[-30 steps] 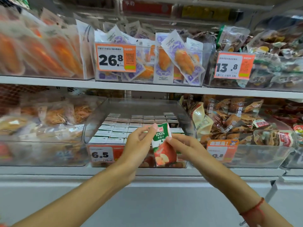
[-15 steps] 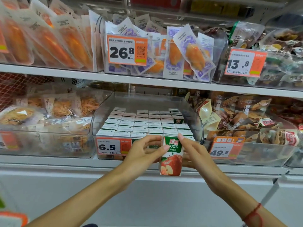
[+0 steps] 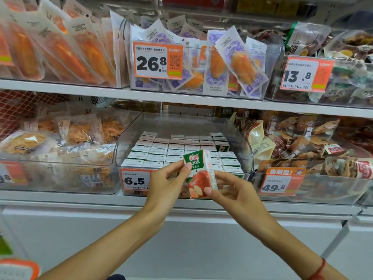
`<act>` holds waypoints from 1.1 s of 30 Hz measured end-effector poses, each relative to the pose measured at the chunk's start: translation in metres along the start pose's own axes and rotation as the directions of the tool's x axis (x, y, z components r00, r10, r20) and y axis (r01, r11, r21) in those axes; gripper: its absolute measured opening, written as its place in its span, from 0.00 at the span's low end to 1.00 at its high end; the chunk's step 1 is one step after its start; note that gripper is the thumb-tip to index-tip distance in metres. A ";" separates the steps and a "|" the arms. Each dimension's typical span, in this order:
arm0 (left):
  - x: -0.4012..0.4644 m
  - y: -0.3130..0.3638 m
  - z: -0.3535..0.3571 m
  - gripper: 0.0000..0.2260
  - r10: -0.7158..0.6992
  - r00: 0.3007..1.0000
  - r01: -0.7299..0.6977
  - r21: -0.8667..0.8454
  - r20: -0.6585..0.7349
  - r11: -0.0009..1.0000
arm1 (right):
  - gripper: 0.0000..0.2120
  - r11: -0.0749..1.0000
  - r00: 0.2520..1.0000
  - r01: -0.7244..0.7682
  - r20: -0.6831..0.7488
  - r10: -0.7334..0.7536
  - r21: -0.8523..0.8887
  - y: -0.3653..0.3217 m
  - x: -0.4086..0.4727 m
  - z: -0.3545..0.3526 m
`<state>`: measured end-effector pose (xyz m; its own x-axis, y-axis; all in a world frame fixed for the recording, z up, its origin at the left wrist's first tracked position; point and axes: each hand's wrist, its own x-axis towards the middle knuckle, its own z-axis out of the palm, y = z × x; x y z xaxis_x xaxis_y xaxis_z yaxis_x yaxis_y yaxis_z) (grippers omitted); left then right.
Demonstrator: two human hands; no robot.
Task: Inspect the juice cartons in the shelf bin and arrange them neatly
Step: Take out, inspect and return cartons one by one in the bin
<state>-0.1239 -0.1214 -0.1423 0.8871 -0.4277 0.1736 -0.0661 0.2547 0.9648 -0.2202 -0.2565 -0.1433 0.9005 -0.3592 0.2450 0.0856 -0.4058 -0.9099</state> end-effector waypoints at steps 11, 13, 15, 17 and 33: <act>0.003 0.008 -0.004 0.09 0.010 0.982 -0.042 0.170 0.189 0.985 | 0.25 0.999 0.996 -0.029 -0.088 0.032 0.035 -0.007 0.003 -0.004; 0.003 0.009 -0.006 0.10 0.032 0.964 -0.094 0.224 0.264 0.970 | 0.26 0.989 0.993 -0.091 -0.065 0.099 0.120 -0.011 0.005 -0.007; 0.002 0.008 -0.005 0.12 0.054 0.945 -0.142 0.257 0.323 0.956 | 0.26 0.980 0.990 -0.115 -0.058 0.125 0.160 -0.011 0.005 -0.009; 0.002 0.006 -0.004 0.16 0.063 0.935 -0.162 0.262 0.349 0.951 | 0.26 0.980 0.990 -0.110 -0.067 0.123 0.168 -0.010 0.005 -0.009; 0.007 0.002 -0.001 0.09 -0.203 0.953 0.233 -0.118 0.225 0.965 | 0.15 0.984 0.997 -0.068 0.053 0.061 0.164 -0.011 0.002 -0.014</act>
<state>-0.1175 -0.1230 -0.1393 0.7558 -0.6547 0.0142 0.1971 0.2481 0.9485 -0.2250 -0.2644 -0.1286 0.9255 -0.3379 0.1713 0.0924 -0.2371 -0.9671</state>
